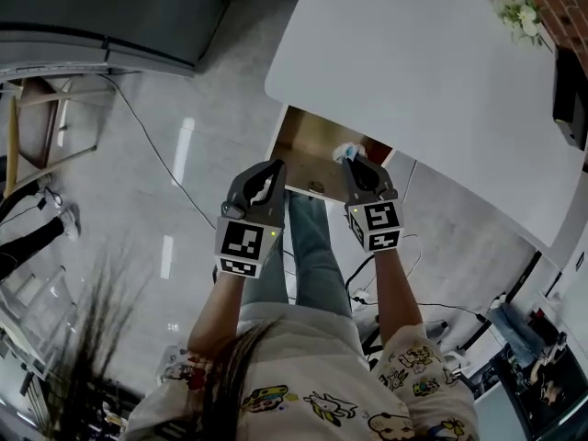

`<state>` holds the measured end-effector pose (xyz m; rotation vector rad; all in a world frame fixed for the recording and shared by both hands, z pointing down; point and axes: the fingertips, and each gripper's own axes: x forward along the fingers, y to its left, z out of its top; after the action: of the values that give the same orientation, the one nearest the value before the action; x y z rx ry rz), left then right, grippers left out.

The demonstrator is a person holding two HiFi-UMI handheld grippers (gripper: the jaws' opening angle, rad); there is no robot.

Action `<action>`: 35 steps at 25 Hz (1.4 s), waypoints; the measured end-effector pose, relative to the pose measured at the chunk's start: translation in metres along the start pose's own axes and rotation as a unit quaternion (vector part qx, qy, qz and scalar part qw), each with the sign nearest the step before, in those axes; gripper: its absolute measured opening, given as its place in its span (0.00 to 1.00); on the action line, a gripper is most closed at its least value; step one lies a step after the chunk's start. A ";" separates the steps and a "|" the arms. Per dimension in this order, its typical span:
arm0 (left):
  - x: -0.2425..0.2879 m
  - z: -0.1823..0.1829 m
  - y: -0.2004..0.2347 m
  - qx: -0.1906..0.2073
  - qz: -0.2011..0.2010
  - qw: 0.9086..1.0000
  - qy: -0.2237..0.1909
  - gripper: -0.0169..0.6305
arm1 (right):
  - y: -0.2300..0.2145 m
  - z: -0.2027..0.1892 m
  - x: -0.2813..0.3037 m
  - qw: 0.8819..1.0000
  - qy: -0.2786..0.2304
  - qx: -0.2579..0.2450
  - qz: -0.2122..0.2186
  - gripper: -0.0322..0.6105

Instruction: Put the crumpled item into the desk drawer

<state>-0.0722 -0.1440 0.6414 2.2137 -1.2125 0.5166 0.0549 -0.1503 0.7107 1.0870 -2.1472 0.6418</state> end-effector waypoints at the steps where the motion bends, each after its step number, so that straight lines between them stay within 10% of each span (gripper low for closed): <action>1: 0.005 -0.005 0.000 -0.001 -0.001 1.000 0.004 0.02 | -0.002 -0.005 0.007 1.000 0.005 -0.002 0.001 0.07; 35: 0.096 -0.113 0.013 0.015 -0.028 0.992 0.120 0.02 | -0.004 -0.145 0.124 0.966 0.230 -0.065 0.096 0.08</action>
<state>-0.0411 -0.1393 0.7873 2.1310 -1.0204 0.7582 0.0489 -0.1208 0.8990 0.5912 -1.8645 0.7468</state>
